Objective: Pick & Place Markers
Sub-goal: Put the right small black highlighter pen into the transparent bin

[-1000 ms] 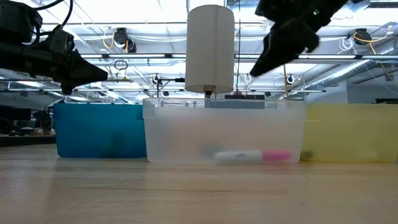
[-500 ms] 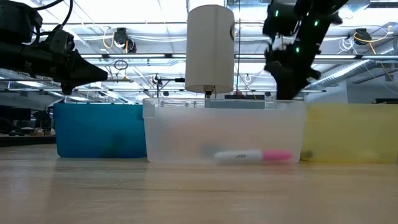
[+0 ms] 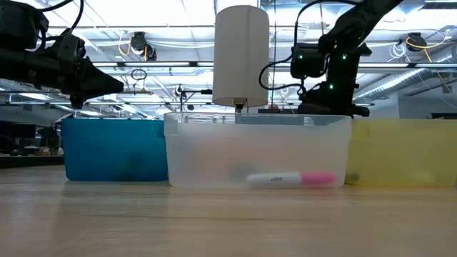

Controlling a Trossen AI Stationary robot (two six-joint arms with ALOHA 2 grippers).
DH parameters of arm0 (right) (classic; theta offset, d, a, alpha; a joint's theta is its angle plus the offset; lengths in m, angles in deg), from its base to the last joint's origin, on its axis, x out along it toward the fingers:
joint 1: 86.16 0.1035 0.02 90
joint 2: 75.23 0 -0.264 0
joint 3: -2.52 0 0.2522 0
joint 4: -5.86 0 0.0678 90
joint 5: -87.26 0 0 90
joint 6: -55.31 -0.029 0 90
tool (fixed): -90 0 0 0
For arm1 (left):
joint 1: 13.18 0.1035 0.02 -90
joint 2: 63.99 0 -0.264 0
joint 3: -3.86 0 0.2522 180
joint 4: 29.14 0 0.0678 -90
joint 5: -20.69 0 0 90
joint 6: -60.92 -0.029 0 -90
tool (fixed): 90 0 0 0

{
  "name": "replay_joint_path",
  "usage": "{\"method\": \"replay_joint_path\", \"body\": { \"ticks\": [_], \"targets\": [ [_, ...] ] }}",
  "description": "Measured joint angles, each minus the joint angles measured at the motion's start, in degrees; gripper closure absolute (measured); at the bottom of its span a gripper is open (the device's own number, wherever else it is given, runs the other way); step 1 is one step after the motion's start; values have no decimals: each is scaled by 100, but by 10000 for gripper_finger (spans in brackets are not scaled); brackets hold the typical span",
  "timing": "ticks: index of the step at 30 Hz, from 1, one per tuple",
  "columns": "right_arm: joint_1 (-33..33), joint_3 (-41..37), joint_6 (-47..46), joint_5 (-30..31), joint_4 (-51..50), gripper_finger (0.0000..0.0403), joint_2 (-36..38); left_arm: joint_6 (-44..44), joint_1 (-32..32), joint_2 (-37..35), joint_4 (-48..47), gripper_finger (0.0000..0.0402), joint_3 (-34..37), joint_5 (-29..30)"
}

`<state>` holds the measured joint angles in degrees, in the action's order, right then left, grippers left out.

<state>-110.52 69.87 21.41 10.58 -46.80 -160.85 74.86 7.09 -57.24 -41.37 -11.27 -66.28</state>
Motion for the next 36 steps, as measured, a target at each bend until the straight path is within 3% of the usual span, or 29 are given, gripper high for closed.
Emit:
{"method": "replay_joint_path", "body": {
  "ticks": [7, 18, 31, 36],
  "targets": [
    [0, -87, -142, 20, 164, 250, -230, 1, 0, 0, -1, 330, 0, 0],
    [-190, -857, -265, 4, 787, 259, -238, 0, -2, 0, -1, 330, 0, 0],
    [-640, -1309, 485, -124, 1408, 266, -197, 0, 0, -2, 1, 330, 0, 2],
    [-788, -1309, 603, -158, 1395, 298, -212, 0, 0, -2, -1, 330, 0, 0]
  ]
}}
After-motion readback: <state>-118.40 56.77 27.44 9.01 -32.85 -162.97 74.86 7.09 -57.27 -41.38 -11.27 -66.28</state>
